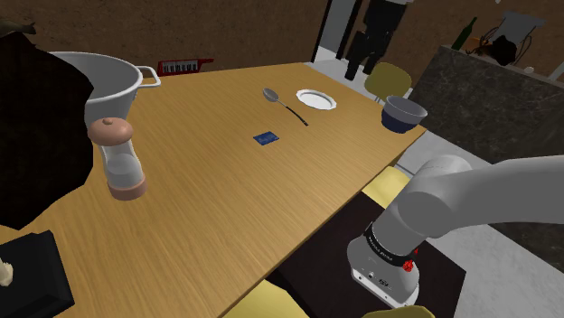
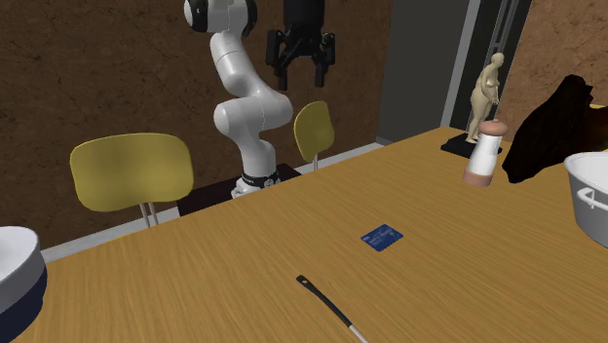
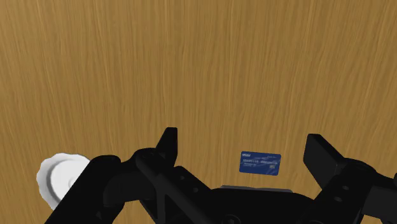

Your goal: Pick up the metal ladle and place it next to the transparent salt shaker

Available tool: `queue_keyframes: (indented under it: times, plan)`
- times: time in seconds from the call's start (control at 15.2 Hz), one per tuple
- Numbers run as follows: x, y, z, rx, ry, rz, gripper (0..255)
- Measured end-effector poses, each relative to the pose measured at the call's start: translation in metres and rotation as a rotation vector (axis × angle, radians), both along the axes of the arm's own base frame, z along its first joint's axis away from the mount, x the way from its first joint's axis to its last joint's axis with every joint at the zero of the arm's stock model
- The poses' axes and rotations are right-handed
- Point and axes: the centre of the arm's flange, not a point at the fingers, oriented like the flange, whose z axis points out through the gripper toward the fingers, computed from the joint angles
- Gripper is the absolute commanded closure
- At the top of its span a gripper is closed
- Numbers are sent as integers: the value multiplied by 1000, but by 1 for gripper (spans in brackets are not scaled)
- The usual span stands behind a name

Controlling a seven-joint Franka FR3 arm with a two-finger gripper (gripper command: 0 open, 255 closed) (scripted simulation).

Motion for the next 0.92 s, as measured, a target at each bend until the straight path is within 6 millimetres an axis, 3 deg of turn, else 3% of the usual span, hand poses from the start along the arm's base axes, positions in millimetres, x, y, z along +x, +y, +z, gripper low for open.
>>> queue_keyframes:
  times: [0.13, 0.92]
  plan:
    - [4, -2, -3, -1, 0, 0, 0]
    - [117, -45, -95, -23, -8, -7, 0]
